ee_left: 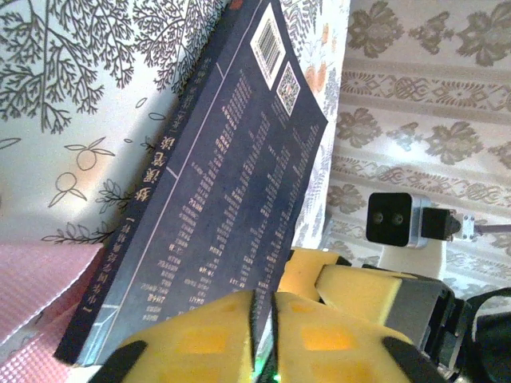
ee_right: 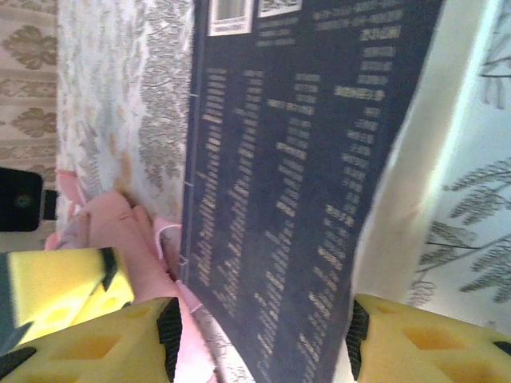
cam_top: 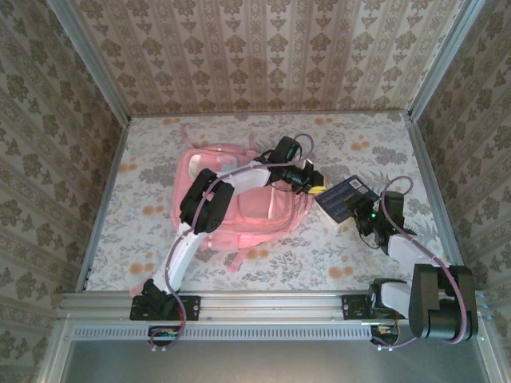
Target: Pack books, pencil case, and school supplies into a backpack
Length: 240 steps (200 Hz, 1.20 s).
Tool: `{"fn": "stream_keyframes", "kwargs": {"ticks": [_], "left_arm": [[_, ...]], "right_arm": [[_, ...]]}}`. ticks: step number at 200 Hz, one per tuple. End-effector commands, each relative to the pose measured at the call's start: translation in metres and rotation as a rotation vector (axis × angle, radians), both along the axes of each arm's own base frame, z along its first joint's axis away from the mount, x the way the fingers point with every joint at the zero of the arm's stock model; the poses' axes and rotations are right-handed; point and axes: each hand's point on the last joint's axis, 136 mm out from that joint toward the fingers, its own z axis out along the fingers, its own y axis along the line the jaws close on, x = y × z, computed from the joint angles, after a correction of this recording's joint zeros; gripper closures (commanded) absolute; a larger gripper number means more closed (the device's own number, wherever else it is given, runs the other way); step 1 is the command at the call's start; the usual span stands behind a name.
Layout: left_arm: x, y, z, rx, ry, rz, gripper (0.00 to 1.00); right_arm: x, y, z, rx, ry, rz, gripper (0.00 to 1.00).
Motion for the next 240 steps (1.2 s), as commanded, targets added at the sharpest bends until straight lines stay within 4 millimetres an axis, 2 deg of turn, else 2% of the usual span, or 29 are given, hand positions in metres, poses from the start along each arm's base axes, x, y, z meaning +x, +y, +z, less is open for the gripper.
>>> {"fn": "stream_keyframes", "kwargs": {"ticks": [1,25,50,80,109,142,190,240], "left_arm": [[-0.002,0.014,0.012,0.049,-0.046,-0.011,0.79],[-0.002,0.017,0.008,0.075,-0.061,-0.013,0.75],[0.006,0.024,0.009,0.160,-0.156,-0.018,0.54],[0.021,0.019,0.007,0.209,-0.215,-0.020,0.46],[0.033,0.007,-0.005,0.229,-0.221,-0.022,0.45],[0.030,-0.006,-0.020,0.239,-0.216,-0.042,0.45],[0.010,-0.012,-0.043,0.269,-0.213,-0.097,0.45],[-0.009,-0.014,-0.057,0.298,-0.219,-0.149,0.45]], "right_arm": [[-0.001,0.001,-0.010,-0.013,0.040,0.021,0.44],[0.006,0.004,-0.016,0.009,0.050,0.027,0.47],[-0.004,-0.005,-0.026,-0.029,0.112,-0.009,0.48],[-0.015,-0.014,-0.027,-0.093,0.151,-0.032,0.47],[-0.020,-0.013,-0.024,-0.093,0.156,-0.029,0.44],[-0.023,-0.012,-0.019,-0.088,0.152,-0.023,0.42],[-0.025,-0.018,-0.006,-0.142,0.126,-0.024,0.40],[-0.031,-0.027,0.003,-0.189,0.136,-0.063,0.37]]}}
